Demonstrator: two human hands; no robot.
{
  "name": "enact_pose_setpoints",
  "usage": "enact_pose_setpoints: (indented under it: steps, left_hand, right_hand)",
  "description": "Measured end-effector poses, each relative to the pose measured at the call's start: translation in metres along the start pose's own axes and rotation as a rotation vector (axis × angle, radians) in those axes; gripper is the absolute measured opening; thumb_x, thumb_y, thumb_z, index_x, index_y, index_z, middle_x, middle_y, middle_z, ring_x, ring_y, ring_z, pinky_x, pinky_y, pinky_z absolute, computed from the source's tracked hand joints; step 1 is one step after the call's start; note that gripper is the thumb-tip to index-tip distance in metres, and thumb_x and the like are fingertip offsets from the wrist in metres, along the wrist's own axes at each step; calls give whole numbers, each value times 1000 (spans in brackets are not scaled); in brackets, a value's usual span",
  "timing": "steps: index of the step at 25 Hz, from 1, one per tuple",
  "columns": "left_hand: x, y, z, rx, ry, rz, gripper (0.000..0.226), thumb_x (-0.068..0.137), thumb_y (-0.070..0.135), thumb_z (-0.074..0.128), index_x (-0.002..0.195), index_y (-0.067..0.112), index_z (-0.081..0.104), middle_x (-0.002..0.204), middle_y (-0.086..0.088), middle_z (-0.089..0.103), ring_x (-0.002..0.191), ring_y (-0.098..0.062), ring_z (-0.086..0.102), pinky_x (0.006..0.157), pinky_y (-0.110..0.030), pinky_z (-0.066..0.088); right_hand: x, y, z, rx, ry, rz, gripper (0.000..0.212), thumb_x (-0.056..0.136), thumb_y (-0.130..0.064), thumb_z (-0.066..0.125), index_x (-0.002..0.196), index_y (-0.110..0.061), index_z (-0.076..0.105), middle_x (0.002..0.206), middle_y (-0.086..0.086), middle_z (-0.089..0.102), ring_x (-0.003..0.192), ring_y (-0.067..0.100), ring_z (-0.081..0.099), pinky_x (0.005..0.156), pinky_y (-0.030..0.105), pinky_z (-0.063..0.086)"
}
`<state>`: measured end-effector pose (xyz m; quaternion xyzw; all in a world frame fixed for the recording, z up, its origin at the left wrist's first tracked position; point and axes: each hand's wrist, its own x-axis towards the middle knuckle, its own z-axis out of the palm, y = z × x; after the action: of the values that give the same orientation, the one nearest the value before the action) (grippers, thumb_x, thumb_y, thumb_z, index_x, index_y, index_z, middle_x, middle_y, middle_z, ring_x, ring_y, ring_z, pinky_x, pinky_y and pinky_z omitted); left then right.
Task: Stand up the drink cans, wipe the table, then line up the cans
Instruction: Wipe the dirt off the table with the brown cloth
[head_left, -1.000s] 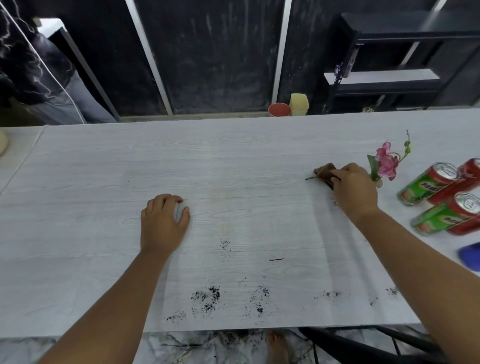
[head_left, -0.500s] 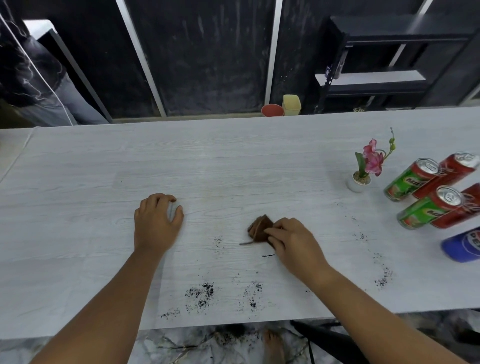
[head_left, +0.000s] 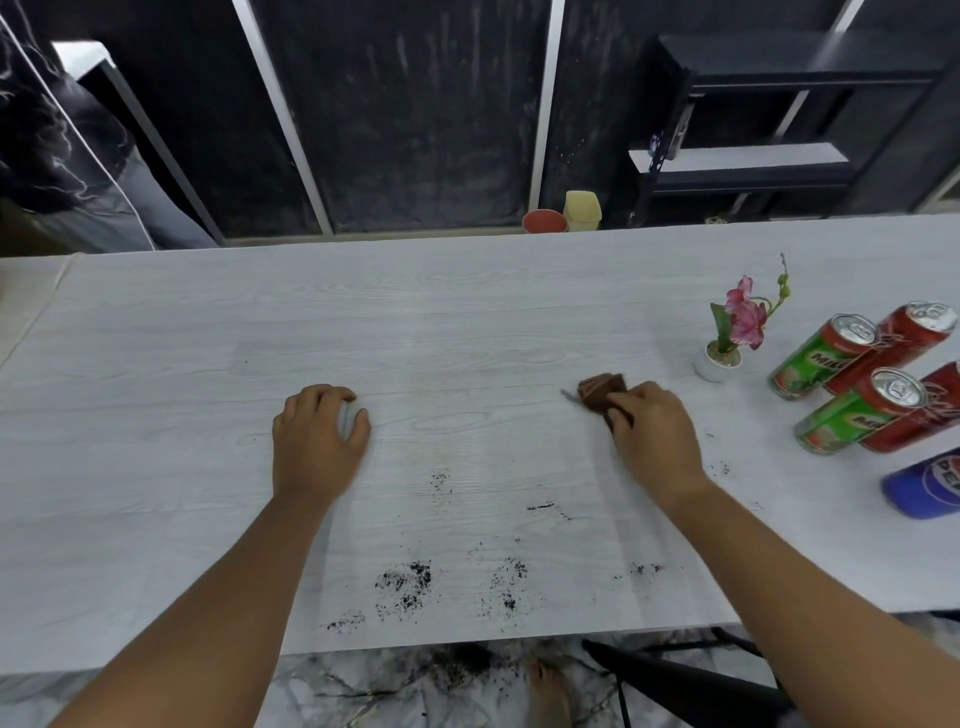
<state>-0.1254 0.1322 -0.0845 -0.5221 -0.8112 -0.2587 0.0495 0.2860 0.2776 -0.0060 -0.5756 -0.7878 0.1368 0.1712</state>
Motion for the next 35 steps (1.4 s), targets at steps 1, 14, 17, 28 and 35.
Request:
enact_pose_setpoints:
  steps: [1,14,17,28,35]
  left_hand:
    - [0,0,0,1,-3,-1,29,98,50,56,120,32,64,125,13,56,119,-21,54,100,-45,44]
    - [-1,1,-2,4,6,8,31,97,49,55,118,30,64,124,10,58,117,-24,55,96,-49,46]
    - [0,2,-2,4,9,2,30,97,49,55,118,30,65,124,9,59,117,-24,55,96,-48,46]
    - [0,3,-3,-7,4,-1,30,97,48,56,119,31,65,126,10,59,121,-23,55,98,-45,43]
    - [0,2,-2,-14,-1,-7,23,97,43,65,118,34,63,125,12,57,119,-23,54,99,-47,44]
  right_hand:
    - [-11,-8,6,20,-17,-80,23,98,-11,72,119,-12,81,106,11,69,100,33,59,84,39,51]
    - [3,102,-70,163,196,399,27,102,-19,64,125,-18,79,110,14,78,89,31,68,74,37,54]
    - [10,100,-58,177,111,465,28,103,-19,62,126,-18,78,113,14,78,81,27,68,67,30,49]
    - [-22,-21,0,377,-102,137,26,104,-18,65,126,-18,78,114,4,73,104,20,66,92,28,51]
    - [-12,39,-51,354,80,336,26,103,-19,65,124,-21,79,112,4,77,100,23,71,87,35,55]
